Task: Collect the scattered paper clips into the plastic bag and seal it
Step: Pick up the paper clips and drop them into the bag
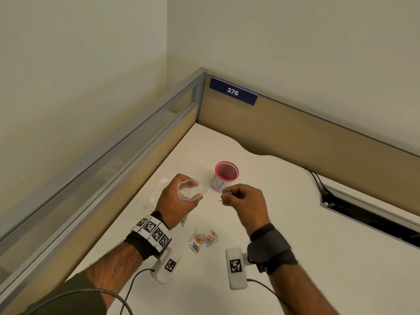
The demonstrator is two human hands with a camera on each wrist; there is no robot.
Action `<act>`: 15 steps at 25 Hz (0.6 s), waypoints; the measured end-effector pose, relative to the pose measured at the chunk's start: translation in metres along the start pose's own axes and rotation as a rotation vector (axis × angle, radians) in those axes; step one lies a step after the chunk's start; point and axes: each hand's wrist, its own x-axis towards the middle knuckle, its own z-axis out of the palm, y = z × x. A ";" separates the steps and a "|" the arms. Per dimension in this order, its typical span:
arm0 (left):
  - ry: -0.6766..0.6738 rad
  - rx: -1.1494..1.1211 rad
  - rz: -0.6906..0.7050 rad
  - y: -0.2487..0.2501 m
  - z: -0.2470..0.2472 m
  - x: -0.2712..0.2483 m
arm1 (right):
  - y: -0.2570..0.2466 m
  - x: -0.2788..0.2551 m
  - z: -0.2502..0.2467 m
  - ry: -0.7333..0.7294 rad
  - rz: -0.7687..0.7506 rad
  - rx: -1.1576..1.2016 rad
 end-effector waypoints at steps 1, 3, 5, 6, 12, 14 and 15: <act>0.004 -0.001 0.007 -0.002 0.000 0.000 | -0.015 0.000 0.004 -0.005 -0.031 0.015; -0.015 0.003 0.028 -0.004 0.001 0.000 | -0.040 0.000 0.012 -0.021 -0.097 0.010; -0.036 0.018 0.054 -0.004 0.004 0.000 | -0.053 0.000 0.025 -0.060 -0.171 -0.084; -0.043 0.033 0.061 -0.004 0.006 0.001 | -0.056 -0.001 0.031 -0.082 -0.199 -0.160; -0.048 0.024 0.060 -0.001 0.005 0.003 | -0.064 -0.009 0.046 -0.135 -0.310 -0.422; -0.040 0.019 0.062 -0.001 0.001 0.001 | -0.065 -0.007 0.037 -0.067 -0.364 -0.354; -0.034 0.005 0.055 0.000 0.000 0.000 | -0.061 -0.004 0.031 -0.032 -0.374 -0.328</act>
